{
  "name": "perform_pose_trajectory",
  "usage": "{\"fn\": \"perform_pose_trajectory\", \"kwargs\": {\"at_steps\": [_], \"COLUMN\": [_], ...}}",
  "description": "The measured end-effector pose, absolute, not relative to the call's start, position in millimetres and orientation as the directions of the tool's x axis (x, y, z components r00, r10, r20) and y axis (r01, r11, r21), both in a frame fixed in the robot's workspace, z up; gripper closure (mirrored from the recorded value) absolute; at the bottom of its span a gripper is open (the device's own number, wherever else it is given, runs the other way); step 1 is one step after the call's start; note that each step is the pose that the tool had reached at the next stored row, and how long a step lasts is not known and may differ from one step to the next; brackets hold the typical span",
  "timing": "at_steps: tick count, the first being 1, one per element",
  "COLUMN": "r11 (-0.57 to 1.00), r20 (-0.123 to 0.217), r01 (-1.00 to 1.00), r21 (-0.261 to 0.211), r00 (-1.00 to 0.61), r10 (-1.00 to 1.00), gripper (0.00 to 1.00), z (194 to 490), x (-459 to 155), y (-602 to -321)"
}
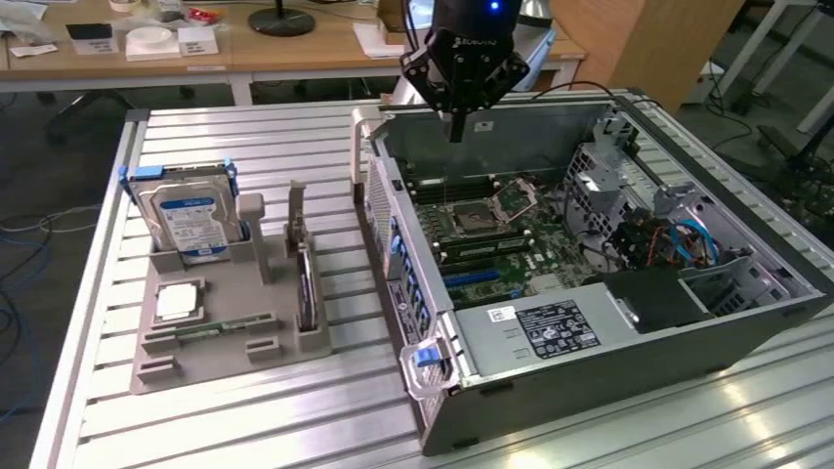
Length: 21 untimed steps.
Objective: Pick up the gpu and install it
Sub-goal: 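Reach for the gpu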
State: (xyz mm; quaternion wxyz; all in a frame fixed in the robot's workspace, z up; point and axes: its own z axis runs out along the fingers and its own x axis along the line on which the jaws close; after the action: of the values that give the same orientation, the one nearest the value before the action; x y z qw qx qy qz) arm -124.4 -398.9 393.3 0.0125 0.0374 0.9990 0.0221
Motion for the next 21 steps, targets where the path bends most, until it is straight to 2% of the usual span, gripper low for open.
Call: {"fn": "perform_pose_trajectory", "kwargs": {"at_steps": [21], "r11": [0.996], "r20": [-0.023], "r01": [0.074], "r21": [0.045], "r00": [-0.997], "r10": [0.075], "gripper": [0.89], "z": [393], "x": [-137], "y": [-399]}}
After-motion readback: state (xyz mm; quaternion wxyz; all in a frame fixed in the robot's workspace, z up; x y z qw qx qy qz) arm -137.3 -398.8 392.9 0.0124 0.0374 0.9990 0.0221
